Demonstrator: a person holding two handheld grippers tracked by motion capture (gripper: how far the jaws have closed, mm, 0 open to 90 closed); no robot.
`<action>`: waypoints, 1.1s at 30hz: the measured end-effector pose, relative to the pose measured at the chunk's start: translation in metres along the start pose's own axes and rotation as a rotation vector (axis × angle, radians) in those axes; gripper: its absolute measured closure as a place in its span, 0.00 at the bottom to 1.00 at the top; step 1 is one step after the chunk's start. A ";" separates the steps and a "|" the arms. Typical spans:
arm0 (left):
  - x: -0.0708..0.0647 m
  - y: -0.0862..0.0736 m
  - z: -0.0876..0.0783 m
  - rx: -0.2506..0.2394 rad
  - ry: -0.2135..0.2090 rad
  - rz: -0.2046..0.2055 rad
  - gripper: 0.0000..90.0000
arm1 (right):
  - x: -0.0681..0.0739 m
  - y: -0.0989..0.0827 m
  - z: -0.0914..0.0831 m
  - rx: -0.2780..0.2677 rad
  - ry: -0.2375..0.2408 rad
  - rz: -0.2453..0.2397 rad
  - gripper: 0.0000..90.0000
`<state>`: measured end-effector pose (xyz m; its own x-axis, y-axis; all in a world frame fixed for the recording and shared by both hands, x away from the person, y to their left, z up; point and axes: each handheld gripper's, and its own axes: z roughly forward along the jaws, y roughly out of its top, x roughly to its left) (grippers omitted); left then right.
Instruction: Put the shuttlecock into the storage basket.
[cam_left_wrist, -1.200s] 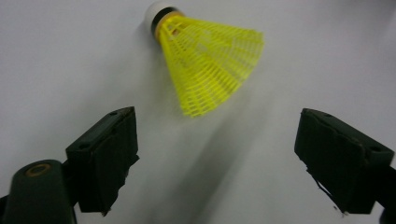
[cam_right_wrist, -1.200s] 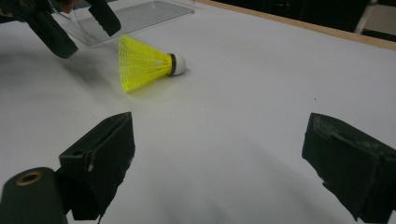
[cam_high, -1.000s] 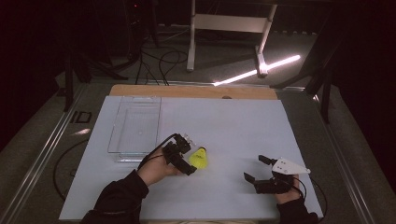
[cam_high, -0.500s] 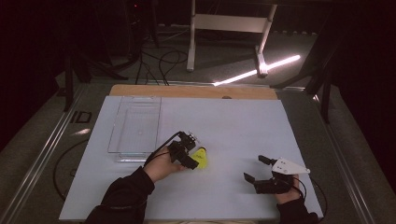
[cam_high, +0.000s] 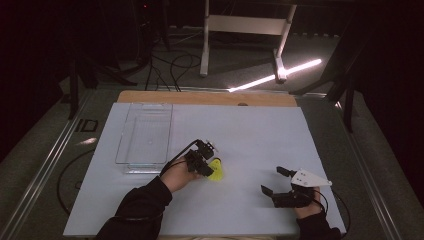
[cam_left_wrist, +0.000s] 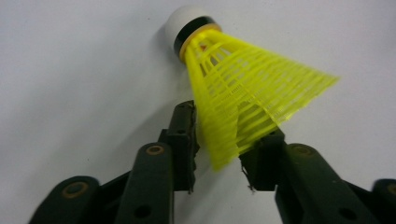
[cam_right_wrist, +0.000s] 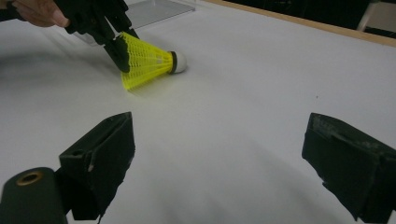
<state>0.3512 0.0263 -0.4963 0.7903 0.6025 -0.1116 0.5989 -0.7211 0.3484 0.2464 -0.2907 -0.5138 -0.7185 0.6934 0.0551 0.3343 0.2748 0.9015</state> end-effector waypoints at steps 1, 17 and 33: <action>0.000 0.001 0.002 0.003 -0.007 -0.002 0.78 | 0.000 0.000 0.000 0.001 0.000 -0.001 0.10; 0.000 0.006 0.002 0.008 0.006 0.015 1.00 | 0.000 0.000 0.000 0.001 -0.002 0.000 0.11; -0.004 0.016 -0.036 -0.050 0.029 0.052 1.00 | 0.000 0.001 0.000 -0.004 -0.006 -0.006 0.11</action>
<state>0.3527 0.0243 -0.4567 0.8158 0.5747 -0.0651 0.5490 -0.7341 0.3996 0.2463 -0.2905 -0.5130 -0.7169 0.6956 0.0475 0.3275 0.2759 0.9037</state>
